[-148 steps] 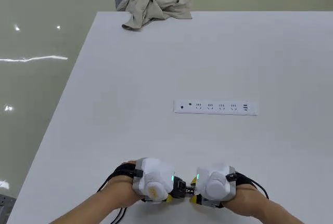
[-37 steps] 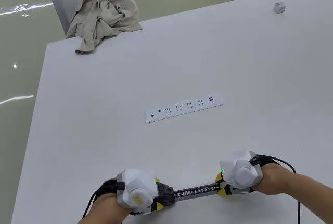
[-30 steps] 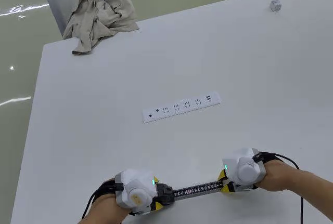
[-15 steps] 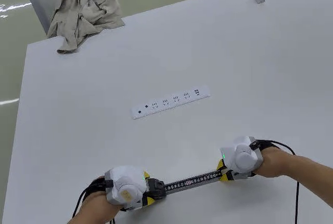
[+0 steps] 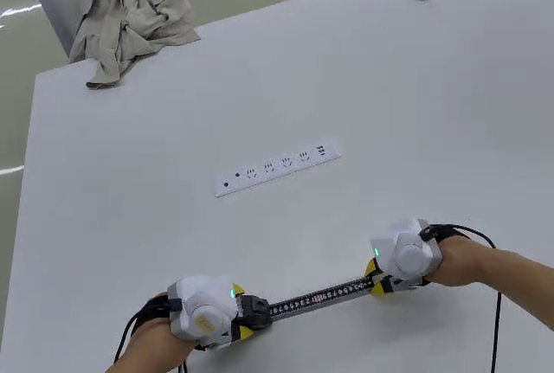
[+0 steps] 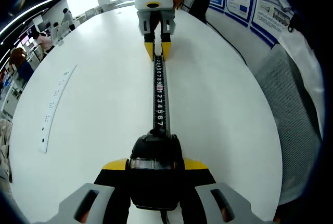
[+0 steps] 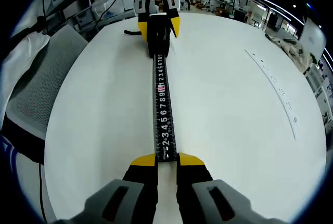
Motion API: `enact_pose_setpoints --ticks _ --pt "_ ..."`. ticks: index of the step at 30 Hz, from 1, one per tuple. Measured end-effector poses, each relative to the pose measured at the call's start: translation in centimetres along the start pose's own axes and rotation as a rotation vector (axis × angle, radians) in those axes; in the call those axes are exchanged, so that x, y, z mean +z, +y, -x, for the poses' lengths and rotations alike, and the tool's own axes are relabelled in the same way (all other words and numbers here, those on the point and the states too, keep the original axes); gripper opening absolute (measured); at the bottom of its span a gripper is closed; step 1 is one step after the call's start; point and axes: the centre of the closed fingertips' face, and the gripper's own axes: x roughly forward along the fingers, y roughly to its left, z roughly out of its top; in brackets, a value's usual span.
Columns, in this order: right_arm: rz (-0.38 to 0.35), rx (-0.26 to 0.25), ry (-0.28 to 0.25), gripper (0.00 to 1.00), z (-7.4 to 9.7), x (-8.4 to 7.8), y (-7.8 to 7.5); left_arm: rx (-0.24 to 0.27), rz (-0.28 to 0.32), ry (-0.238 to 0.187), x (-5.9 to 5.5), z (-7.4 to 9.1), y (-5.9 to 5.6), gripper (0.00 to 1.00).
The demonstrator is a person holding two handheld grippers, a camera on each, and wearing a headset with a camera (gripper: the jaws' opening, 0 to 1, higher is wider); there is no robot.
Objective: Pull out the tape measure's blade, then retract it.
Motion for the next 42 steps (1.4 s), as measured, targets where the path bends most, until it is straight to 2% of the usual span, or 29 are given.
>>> enact_pose_setpoints --ticks 32,42 --pt "-0.025 -0.029 0.027 0.11 2.3 -3.6 -0.1 0.002 -0.002 0.007 0.0 0.0 0.0 0.33" --pt "-0.024 -0.033 0.035 0.11 2.4 -3.9 -0.2 0.006 -0.004 0.004 0.0 -0.1 -0.1 0.34"
